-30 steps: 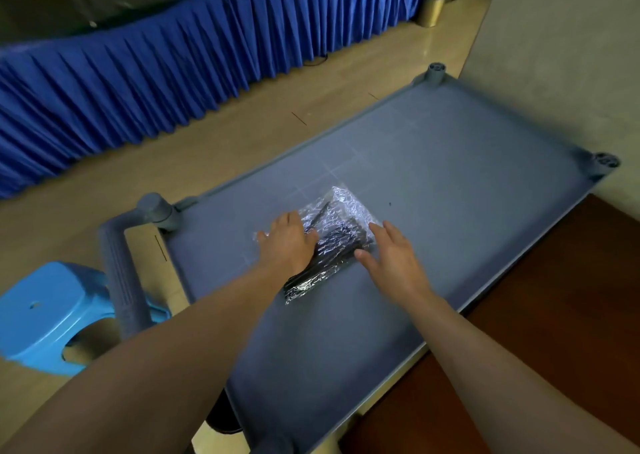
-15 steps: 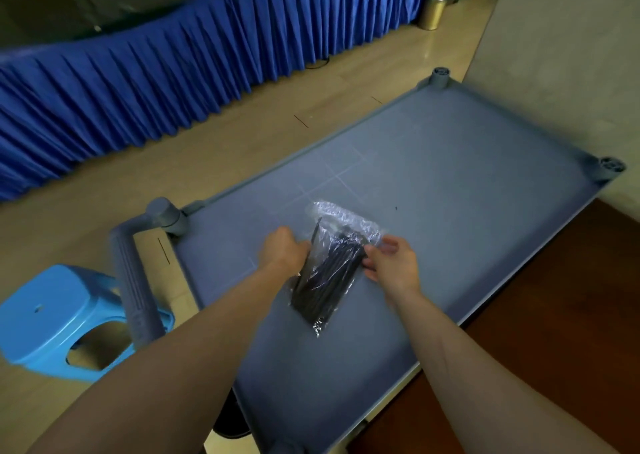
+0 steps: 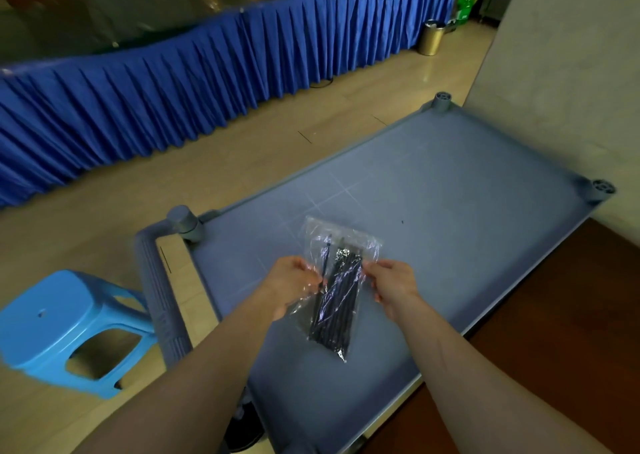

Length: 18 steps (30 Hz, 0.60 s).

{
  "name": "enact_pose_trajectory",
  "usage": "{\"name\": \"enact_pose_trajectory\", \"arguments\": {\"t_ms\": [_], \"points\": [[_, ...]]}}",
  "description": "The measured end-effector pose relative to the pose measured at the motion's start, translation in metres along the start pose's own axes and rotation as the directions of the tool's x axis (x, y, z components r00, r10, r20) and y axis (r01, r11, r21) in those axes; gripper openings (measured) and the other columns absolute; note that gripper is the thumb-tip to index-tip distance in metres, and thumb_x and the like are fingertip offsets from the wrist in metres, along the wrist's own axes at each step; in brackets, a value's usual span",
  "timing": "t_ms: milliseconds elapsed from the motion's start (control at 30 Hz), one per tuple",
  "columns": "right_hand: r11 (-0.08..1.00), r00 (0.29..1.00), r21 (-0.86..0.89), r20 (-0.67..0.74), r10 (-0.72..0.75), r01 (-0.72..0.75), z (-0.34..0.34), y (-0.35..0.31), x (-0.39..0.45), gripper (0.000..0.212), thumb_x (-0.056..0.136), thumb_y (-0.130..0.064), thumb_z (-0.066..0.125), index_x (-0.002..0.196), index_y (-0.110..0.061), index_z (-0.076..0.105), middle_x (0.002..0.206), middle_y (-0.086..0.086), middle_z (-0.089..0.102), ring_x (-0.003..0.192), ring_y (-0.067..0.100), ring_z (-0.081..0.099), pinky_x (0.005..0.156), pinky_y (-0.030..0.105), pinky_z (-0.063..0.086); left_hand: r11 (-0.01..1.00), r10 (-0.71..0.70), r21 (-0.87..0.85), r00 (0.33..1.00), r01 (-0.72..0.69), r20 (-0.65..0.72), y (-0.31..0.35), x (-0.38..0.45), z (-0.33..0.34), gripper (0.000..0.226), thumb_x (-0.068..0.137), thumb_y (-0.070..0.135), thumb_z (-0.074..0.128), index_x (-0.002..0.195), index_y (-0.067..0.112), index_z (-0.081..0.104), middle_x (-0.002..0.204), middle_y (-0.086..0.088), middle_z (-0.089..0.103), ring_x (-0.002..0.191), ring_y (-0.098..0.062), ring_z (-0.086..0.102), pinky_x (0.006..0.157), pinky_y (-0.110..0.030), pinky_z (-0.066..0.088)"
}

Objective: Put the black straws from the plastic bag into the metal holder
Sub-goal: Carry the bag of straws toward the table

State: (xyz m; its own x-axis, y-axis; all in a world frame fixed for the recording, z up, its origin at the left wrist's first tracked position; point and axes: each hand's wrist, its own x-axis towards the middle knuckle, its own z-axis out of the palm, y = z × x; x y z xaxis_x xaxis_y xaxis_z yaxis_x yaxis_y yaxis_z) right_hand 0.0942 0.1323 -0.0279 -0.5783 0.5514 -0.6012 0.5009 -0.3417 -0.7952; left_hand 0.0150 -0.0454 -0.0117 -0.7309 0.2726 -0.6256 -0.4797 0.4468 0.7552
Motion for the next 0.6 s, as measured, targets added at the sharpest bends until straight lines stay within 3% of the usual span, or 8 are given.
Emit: {"name": "enact_pose_trajectory", "arguments": {"t_ms": [100, 167, 267, 333, 433, 600], "points": [[1.000, 1.000, 0.000, -0.001, -0.004, 0.004, 0.003, -0.004, -0.006, 0.008, 0.091, -0.006, 0.071, 0.090, -0.006, 0.063, 0.067, 0.006, 0.056, 0.050, 0.014, 0.037, 0.036, 0.019, 0.027, 0.998, -0.003, -0.064, 1.000, 0.004, 0.013, -0.004, -0.005, -0.003, 0.021, 0.084, -0.009, 0.069, 0.084, 0.008, 0.057, 0.088, -0.020, 0.078, 0.073, -0.024, 0.074, 0.040, -0.018, 0.045], [1.000, 1.000, 0.008, -0.001, -0.011, 0.011, 0.003, -0.006, -0.010, 0.007, 0.090, -0.003, 0.070, 0.088, -0.005, 0.064, 0.067, 0.006, 0.057, 0.050, 0.015, 0.036, 0.038, 0.021, 0.028, 0.994, -0.008, -0.106, 1.000, 0.010, 0.013, -0.003, -0.010, -0.007, 0.026, 0.083, -0.009, 0.071, 0.101, 0.006, 0.058, 0.098, -0.025, 0.076, 0.084, -0.032, 0.077, 0.048, -0.023, 0.052], [0.999, 0.999, -0.019, -0.009, -0.039, 0.039, 0.002, -0.009, -0.018, 0.014, 0.089, -0.005, 0.071, 0.078, -0.008, 0.063, 0.070, 0.008, 0.055, 0.057, 0.016, 0.039, 0.048, 0.025, 0.032, 0.984, 0.002, -0.178, 1.000, 0.003, 0.031, -0.001, -0.017, -0.013, 0.043, 0.082, -0.007, 0.075, 0.117, 0.009, 0.056, 0.091, -0.020, 0.078, 0.070, -0.024, 0.077, 0.045, -0.022, 0.051], [0.998, 0.998, -0.011, -0.005, -0.055, 0.055, 0.001, -0.011, -0.024, 0.015, 0.089, -0.005, 0.071, 0.077, -0.011, 0.063, 0.077, 0.009, 0.056, 0.066, 0.017, 0.044, 0.054, 0.027, 0.035, 0.988, 0.033, -0.150, 0.998, -0.024, 0.058, 0.002, -0.022, -0.014, 0.042, 0.082, 0.006, 0.080, 0.118, 0.008, 0.058, 0.080, -0.008, 0.080, 0.061, -0.016, 0.074, 0.046, -0.023, 0.051], [0.995, 0.996, 0.043, 0.007, -0.086, 0.086, -0.002, -0.015, -0.033, 0.015, 0.091, -0.004, 0.068, 0.079, -0.011, 0.062, 0.083, 0.008, 0.062, 0.074, 0.019, 0.056, 0.058, 0.029, 0.046, 0.990, 0.078, -0.123, 0.994, -0.069, 0.070, 0.008, -0.029, -0.017, 0.037, 0.086, 0.033, 0.078, 0.116, 0.015, 0.065, 0.104, -0.006, 0.076, 0.078, -0.019, 0.073, 0.065, -0.031, 0.051], [0.987, 0.989, 0.077, 0.028, -0.145, 0.143, -0.009, -0.022, -0.051, 0.007, 0.093, -0.008, 0.066, 0.090, -0.009, 0.061, 0.086, 0.008, 0.062, 0.077, 0.020, 0.060, 0.070, 0.034, 0.055, 0.984, 0.136, -0.131, 0.987, -0.124, 0.087, 0.016, -0.041, -0.022, 0.023, 0.095, 0.029, 0.068, 0.112, 0.015, 0.061, 0.113, -0.002, 0.071, 0.090, -0.022, 0.073, 0.067, -0.031, 0.052]]}}
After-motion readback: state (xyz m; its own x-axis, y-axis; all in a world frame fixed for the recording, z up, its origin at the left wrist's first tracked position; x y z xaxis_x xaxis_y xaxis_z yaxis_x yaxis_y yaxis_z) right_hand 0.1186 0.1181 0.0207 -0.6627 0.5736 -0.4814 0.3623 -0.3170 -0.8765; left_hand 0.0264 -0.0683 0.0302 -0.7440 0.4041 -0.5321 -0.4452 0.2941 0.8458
